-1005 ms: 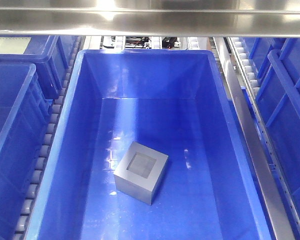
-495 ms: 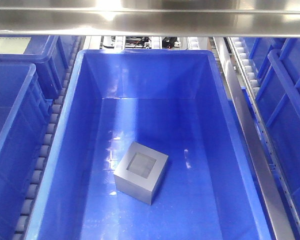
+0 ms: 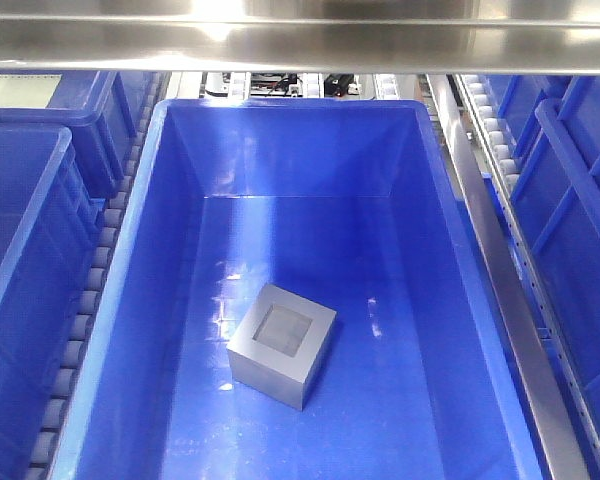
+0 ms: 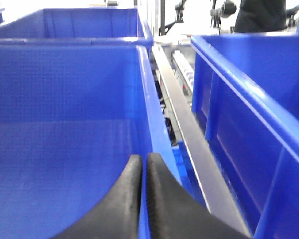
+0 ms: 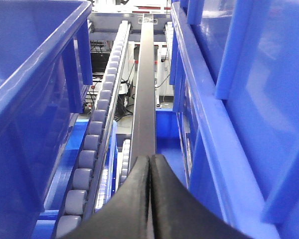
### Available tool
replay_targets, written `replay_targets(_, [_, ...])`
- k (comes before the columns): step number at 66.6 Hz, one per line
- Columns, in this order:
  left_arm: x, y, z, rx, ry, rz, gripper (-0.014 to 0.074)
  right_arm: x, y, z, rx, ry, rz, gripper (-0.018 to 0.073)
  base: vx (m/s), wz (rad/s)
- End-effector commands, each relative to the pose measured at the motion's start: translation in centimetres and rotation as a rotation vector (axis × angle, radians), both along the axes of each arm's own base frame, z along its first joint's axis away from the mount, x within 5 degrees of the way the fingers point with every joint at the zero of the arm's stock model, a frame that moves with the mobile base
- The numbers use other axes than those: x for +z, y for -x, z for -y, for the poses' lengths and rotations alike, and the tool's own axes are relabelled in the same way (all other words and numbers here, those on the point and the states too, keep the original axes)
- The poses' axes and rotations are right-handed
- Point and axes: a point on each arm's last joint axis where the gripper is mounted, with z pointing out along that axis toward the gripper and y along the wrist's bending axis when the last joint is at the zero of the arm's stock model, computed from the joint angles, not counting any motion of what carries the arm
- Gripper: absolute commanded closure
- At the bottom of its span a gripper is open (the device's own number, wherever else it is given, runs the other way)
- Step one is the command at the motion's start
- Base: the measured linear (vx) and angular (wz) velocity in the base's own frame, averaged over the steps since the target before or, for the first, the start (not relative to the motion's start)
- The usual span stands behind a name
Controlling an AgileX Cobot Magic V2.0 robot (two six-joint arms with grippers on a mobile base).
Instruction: Sort gray base to blue bin
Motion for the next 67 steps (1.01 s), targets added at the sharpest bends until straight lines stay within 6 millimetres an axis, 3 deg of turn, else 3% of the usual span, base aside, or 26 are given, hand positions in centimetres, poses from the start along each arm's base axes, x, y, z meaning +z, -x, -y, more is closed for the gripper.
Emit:
replay_targets(1, [0.97, 0.17, 0.03, -0.004, 0.002, 0.085, 0.0605, 0.57, -0.04, -0.01, 0.003, 0.021, 0.081, 0.0564, 0.0, 0.0])
replay_targets(67, [1.0, 0.18, 0.03, -0.004, 0.002, 0.086, 0.0605, 0.58, -0.04, -0.01, 0.003, 0.021, 0.082, 0.0564, 0.0, 0.0])
